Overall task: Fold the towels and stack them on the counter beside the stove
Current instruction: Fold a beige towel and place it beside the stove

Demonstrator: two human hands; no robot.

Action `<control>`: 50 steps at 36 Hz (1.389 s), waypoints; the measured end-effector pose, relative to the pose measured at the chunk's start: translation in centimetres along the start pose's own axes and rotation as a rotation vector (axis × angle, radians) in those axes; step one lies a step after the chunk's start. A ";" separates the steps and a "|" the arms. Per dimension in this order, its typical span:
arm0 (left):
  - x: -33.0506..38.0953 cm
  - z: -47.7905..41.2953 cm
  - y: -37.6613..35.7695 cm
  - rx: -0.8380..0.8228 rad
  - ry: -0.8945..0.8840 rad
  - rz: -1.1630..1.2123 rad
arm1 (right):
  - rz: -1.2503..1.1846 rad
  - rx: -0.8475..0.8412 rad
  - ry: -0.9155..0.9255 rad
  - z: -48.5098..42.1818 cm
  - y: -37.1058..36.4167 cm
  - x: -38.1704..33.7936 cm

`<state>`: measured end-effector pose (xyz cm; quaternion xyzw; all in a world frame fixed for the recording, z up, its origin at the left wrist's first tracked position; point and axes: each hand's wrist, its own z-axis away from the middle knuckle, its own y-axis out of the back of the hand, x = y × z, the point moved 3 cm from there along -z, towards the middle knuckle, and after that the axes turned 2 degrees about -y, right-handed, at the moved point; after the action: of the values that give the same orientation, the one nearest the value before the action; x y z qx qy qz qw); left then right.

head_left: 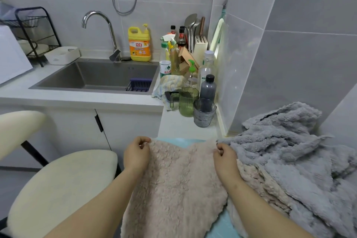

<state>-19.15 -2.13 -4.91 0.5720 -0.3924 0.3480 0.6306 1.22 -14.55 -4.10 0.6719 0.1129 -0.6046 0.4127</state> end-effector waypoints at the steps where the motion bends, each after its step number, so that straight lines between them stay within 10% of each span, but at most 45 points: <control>1: -0.3 -0.2 -0.2 -0.048 -0.012 -0.051 | 0.028 -0.008 -0.023 0.0 -0.2 0.3; 9: -0.7 2.4 -1.8 -0.318 -0.334 -0.734 | 0.395 -0.105 0.118 3.2 -1.4 0.4; 23: -3.1 11.2 -0.4 -0.476 -0.620 -0.727 | 0.530 -0.512 0.250 11.1 -1.2 3.5; 39: -4.1 15.6 0.5 -0.901 -0.476 -0.795 | 0.560 -0.738 0.254 15.0 0.9 5.1; 50: -4.4 15.3 0.3 -0.801 -0.605 -0.906 | 0.648 -0.729 0.308 16.1 1.6 5.4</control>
<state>-22.89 -17.29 -8.15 0.4746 -0.3716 -0.2984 0.7400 -8.03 -28.54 -7.14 0.5660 0.1619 -0.2606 0.7652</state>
